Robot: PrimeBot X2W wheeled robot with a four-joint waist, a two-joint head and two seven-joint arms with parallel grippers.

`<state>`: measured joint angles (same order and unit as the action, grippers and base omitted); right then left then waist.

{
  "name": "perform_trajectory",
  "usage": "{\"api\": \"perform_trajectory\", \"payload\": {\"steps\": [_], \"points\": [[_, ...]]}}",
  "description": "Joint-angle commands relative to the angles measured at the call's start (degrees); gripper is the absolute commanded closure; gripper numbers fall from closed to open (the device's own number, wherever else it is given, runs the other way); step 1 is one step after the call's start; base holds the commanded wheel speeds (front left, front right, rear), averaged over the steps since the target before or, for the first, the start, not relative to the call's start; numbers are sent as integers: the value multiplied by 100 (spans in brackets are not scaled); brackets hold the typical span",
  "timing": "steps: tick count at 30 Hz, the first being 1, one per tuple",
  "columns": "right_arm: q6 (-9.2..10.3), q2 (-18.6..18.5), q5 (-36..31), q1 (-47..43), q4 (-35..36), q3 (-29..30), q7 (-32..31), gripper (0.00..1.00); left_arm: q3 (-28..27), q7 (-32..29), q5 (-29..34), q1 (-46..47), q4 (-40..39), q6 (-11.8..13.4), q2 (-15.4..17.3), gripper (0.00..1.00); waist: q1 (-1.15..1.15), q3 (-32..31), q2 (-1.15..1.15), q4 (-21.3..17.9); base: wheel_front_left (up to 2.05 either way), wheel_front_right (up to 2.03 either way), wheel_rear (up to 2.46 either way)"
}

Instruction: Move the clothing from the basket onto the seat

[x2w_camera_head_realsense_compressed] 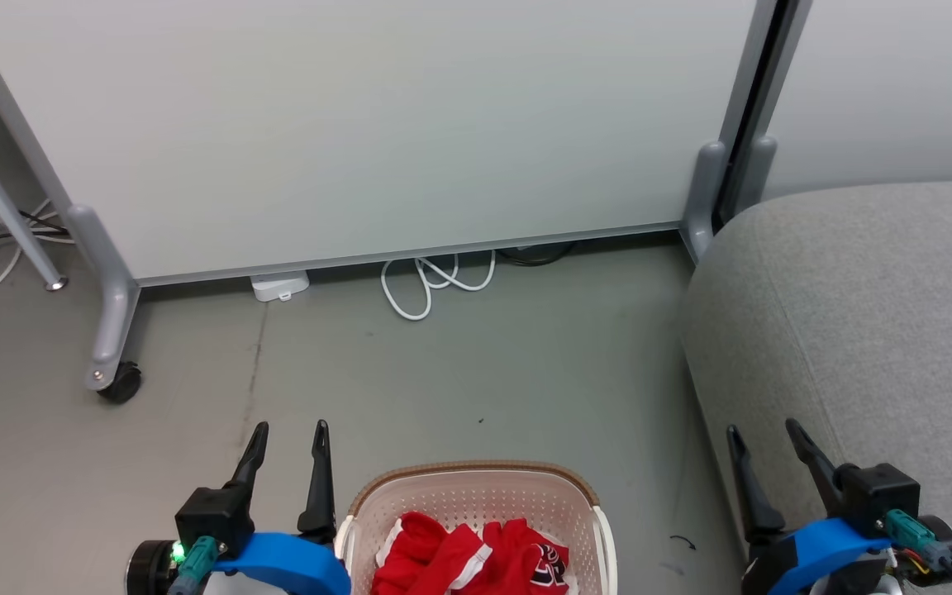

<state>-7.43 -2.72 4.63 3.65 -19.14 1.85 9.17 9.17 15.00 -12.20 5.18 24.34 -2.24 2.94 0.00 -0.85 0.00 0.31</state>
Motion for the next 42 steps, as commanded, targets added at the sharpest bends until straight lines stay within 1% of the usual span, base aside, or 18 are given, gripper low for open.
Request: {"api": "perform_trajectory", "payload": {"steps": [1,9,19,20,28,32,42], "points": [[-11,-31,17,94,41,-77,-9,0,7,28,-22,39,55,11,-2,0,0,94,0,-137,0,0,0],[-7,-29,151,449,281,-489,70,0,95,-36,-37,431,557,-74,40,0,0,869,0,-735,0,0,0],[-7,-25,285,990,437,-1061,231,0,250,-99,-2,1169,1620,-162,117,0,0,1994,0,-1427,0,0,0],[-7,-25,285,990,437,-1061,231,0,250,-99,-2,1169,1620,-162,117,0,0,1994,0,-1427,0,0,0],[-7,-24,539,1311,492,-1331,423,0,368,-246,86,1838,2634,-216,286,0,0,2847,0,-1833,0,0,0],[-7,-21,703,1414,432,-1441,496,0,467,-347,162,2098,3084,-249,381,0,0,3153,0,-1990,0,0,0],[-7,-22,1051,1720,490,-1672,595,0,530,-650,169,2803,3830,-174,610,0,0,3934,0,-2248,0,0,0]]}}
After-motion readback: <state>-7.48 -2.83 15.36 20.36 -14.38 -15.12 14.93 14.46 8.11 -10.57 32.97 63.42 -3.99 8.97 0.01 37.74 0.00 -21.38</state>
